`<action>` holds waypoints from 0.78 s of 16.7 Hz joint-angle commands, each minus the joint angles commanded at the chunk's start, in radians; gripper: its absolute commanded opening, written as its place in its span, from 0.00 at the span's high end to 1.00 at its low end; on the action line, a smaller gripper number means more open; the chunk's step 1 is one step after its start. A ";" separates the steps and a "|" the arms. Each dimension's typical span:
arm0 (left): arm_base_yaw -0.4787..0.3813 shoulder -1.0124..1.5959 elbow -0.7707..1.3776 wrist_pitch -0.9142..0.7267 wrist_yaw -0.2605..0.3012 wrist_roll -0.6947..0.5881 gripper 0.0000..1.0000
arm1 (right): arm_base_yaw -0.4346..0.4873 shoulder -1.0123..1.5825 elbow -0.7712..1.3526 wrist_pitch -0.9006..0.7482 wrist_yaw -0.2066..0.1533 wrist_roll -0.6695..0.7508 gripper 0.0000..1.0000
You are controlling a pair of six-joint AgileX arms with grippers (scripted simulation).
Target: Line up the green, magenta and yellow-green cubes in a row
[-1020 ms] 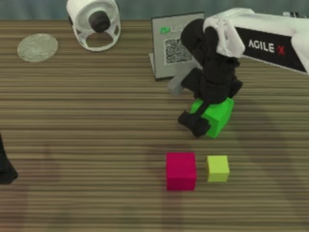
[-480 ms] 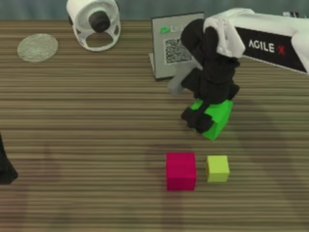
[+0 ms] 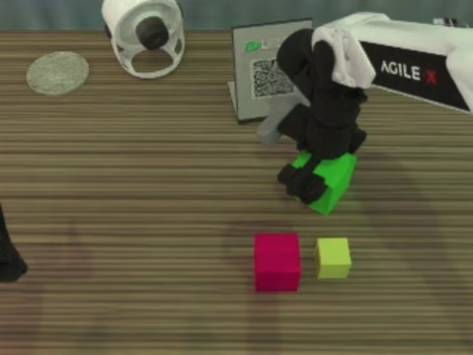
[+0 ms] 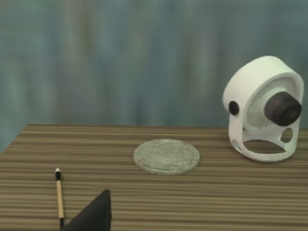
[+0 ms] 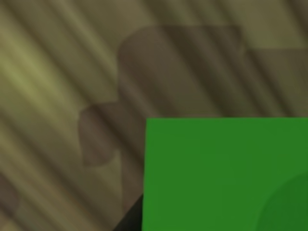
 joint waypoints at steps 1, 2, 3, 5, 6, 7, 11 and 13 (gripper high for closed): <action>0.000 0.000 0.000 0.000 0.000 0.000 0.00 | 0.000 0.000 0.000 0.000 0.000 0.000 1.00; 0.000 0.000 0.000 0.000 0.000 0.000 0.00 | 0.000 0.000 0.000 0.000 0.000 0.000 1.00; 0.000 0.000 0.000 0.000 0.000 0.000 0.00 | 0.000 0.000 0.000 0.000 0.000 0.000 1.00; 0.000 0.000 0.000 0.000 0.000 0.000 0.00 | 0.000 0.000 0.000 0.000 0.000 0.000 1.00; 0.000 0.000 0.000 0.000 0.000 0.000 0.00 | 0.000 0.000 0.000 0.000 0.000 0.000 1.00; 0.000 0.000 0.000 0.000 0.000 0.000 0.00 | 0.002 -0.008 0.001 -0.003 -0.002 0.003 1.00; 0.000 0.000 0.000 0.000 0.000 0.000 0.00 | 0.007 -0.021 0.065 -0.078 -0.003 0.000 1.00; 0.000 0.000 0.000 0.000 0.000 0.000 0.00 | 0.009 -0.034 0.123 -0.162 -0.004 -0.001 1.00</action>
